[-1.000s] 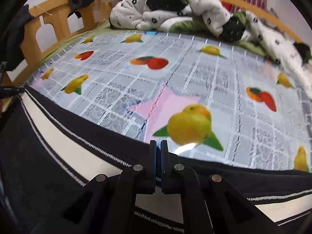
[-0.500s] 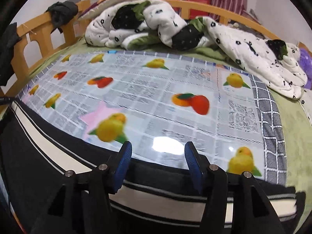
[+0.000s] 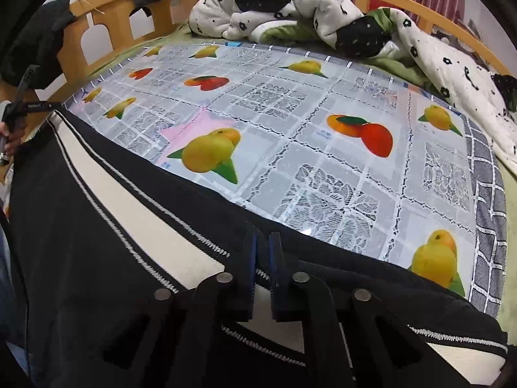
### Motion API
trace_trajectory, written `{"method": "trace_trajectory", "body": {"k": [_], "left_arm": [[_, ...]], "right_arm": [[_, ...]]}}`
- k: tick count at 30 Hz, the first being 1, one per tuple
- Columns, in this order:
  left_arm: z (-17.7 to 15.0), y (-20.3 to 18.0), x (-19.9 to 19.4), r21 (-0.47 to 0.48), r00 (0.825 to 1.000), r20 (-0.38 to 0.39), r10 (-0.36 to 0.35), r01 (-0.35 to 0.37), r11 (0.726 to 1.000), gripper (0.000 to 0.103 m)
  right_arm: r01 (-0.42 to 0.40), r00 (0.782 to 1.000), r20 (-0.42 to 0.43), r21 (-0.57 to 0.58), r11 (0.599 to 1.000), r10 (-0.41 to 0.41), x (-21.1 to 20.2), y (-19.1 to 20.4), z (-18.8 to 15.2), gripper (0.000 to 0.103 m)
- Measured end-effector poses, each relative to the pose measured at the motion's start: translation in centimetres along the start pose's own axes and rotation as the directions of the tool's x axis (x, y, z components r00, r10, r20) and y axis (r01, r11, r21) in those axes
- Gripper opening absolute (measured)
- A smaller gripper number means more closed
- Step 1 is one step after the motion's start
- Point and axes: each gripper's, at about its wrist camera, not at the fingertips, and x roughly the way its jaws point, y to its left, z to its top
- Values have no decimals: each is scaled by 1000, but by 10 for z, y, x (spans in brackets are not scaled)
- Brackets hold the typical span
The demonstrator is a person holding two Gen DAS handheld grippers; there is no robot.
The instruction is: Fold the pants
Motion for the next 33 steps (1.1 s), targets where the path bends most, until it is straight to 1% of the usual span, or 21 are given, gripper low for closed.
{"method": "trace_trajectory", "body": {"k": [3,7,8,11,12,14,15,17,19,20,21,22,23,24,26,28,29,30,31,32,33], "left_arm": [[-3,-9,-1,33,1000,1,22,-22,999,66],[-2,-13,-7,34,1000,20,18,-19,999,66],[-2,-14,-6,34,1000,17,15,-16,999,66],[-5,-19,1,48,1000,-12,26,-26,999,66],[-7,-20,4,58,999,-19,37,-36,998,66],[-10,-20,6,67,998,-20,65,-63,996,66],[-11,-19,6,65,998,-17,68,-67,996,66],[-10,-15,4,47,999,-10,50,-50,998,66],[-9,-12,6,34,999,-21,39,-38,999,66],[-9,-10,10,21,999,-37,33,-32,999,66],[-9,-9,13,12,998,-53,26,-25,1000,66],[-9,-9,16,6,998,-63,21,-21,1000,66],[-9,-8,18,-5,997,-75,14,-14,1000,66],[-9,-7,19,-16,997,-81,6,-7,1000,66],[-9,-8,15,-20,998,-70,-1,-1,1000,66],[-9,-11,10,-8,999,-51,0,-1,1000,66],[-10,-13,5,1,999,-38,-6,6,1000,66],[-10,-14,1,4,999,-31,-16,17,1000,66],[-11,-16,-3,4,999,-27,-33,33,999,66],[-12,-17,-7,1,998,-25,-49,49,999,66],[-17,-20,-14,-4,996,-19,-83,83,997,66]], "right_arm": [[10,1000,28,5,1000,-10,-2,-1,-5,3],[33,992,118,19,999,-35,-20,-4,6,3],[36,993,110,30,999,-39,-17,-4,7,3],[67,997,36,30,997,-68,11,-2,1,4],[85,995,57,27,996,-86,9,-1,0,5],[97,993,60,52,994,-100,-5,-8,0,19],[135,988,67,75,988,-140,-16,-16,-2,21],[205,971,96,136,969,-218,-36,-33,-11,34],[285,950,65,225,932,-306,-48,-58,-25,34],[295,947,39,285,912,-319,-46,-74,-36,31],[275,952,39,317,907,-303,-44,-82,-42,22],[260,953,47,380,888,-299,-41,-92,-48,10],[280,946,40,395,875,-321,-39,-94,-49,2],[321,932,26,399,859,-360,-37,-94,-46,0],[370,914,7,395,841,-406,-34,-89,-39,0],[393,904,-2,392,832,-427,-37,-85,-38,0],[389,905,2,405,828,-426,-43,-82,-39,3],[383,905,4,424,821,-425,-47,-79,-39,11],[379,905,5,440,814,-424,-51,-77,-40,27],[376,904,6,461,804,-426,-57,-73,-38,36],[371,901,21,483,793,-434,-67,-64,-36,44]]}}
